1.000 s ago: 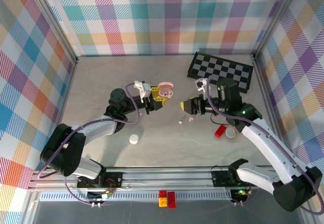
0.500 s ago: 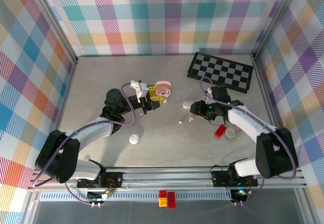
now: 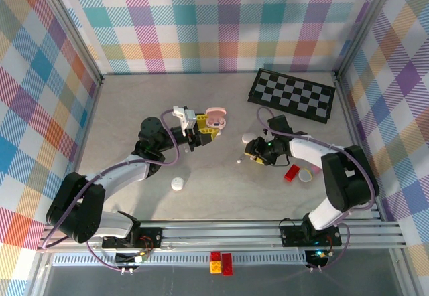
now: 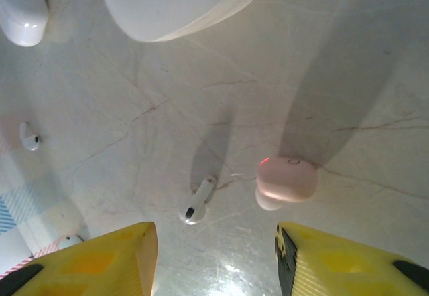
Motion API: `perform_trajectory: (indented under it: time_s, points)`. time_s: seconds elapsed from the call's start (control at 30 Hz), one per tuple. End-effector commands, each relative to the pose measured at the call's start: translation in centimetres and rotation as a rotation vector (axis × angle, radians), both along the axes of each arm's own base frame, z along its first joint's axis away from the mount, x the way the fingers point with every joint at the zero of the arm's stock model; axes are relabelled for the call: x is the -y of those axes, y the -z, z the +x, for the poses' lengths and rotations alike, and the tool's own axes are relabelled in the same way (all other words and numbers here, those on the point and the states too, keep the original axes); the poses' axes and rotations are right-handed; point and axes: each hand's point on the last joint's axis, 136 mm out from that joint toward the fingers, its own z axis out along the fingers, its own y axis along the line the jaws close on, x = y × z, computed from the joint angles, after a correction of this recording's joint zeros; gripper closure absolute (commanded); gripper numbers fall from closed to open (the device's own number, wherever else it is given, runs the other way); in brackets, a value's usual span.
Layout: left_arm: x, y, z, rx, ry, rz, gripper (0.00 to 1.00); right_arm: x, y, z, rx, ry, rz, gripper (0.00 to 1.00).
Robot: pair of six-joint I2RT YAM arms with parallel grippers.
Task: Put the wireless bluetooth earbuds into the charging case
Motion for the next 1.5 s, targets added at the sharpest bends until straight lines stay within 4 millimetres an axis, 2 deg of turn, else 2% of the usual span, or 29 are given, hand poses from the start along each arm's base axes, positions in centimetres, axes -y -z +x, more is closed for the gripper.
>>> perform_trajectory:
  time_s: [0.0, 0.33, 0.57, 0.7, 0.9, 1.0, 1.23, 1.47]
  points:
    - [-0.5, -0.9, -0.4, 0.044, -0.009, -0.013, 0.62, 0.1, 0.1, 0.8, 0.001, 0.003, -0.029, 0.5]
    - [-0.5, -0.6, -0.3, 0.042, -0.014, -0.002, 0.62, 0.7, 0.6, 1.2, 0.005, 0.002, -0.079, 0.49]
    - [-0.6, -0.3, -0.3, 0.039, -0.023, 0.002, 0.62, -0.2, 0.6, 2.6, 0.023, -0.024, -0.061, 0.5]
    - [-0.9, 0.2, -0.1, 0.038, -0.041, 0.004, 0.62, -0.5, 0.2, 3.4, 0.046, -0.045, -0.06, 0.51]
    - [-1.5, 0.4, 0.2, 0.042, -0.065, 0.006, 0.62, -0.4, -1.8, 3.6, 0.12, -0.087, -0.074, 0.51]
    - [-2.1, 0.6, 0.6, 0.04, -0.084, 0.008, 0.62, 0.8, -2.2, 2.8, 0.159, -0.14, -0.194, 0.51]
    - [-4.0, 1.0, 1.7, 0.032, -0.147, 0.0, 0.62, 3.1, -2.2, 0.2, 0.21, -0.377, -0.714, 0.49]
    - [-7.0, 0.5, 3.0, 0.027, -0.233, -0.022, 0.62, 1.4, -1.4, -0.3, 0.226, -0.539, -1.008, 0.5]
